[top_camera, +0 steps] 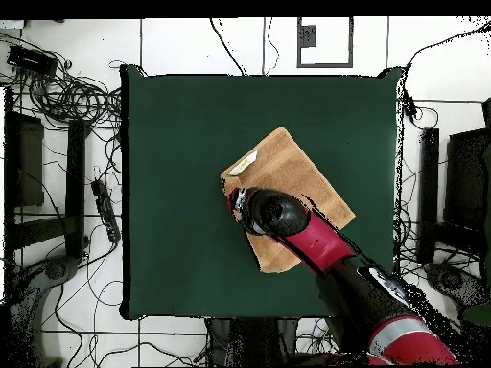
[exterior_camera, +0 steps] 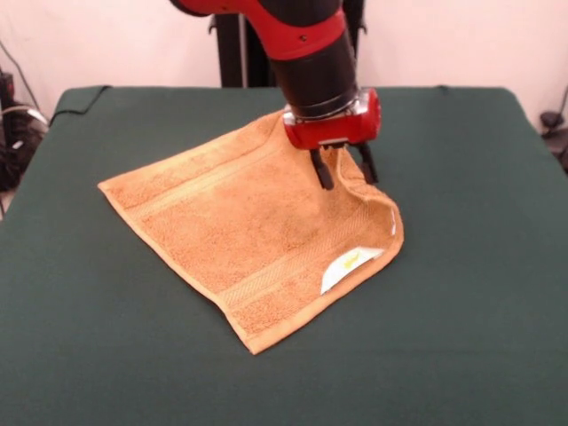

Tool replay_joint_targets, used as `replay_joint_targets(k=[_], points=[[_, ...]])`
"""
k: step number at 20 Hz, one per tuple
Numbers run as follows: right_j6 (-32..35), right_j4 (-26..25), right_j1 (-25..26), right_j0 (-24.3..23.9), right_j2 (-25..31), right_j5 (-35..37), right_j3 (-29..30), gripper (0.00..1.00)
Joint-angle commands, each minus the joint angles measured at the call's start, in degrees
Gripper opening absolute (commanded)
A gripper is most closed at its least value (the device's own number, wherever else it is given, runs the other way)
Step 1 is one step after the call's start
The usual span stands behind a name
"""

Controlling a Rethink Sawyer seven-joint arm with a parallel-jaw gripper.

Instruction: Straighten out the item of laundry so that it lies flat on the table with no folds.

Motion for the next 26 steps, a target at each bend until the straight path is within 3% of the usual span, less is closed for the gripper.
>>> replay_joint_targets(k=[1, 4, 7, 13, 21, 26], points=[[10.0, -1.7, 2.0, 1.8, 3.4, -1.8, 1.7, 1.0], [8.2, -3.1, 0.1, 2.8, -0.6, 1.9, -2.0, 1.0], [2.9, -7.2, -0.4, 2.4, -6.1, 9.5, -11.4, 1.0], [0.1, -14.0, -1.8, 2.4, -10.6, 18.8, -19.1, 1.0], [-0.6, -18.7, -2.2, -2.2, -9.3, 26.7, -25.2, 1.0], [0.5, -20.6, 0.4, -4.4, -8.8, 26.0, -29.2, 1.0]])
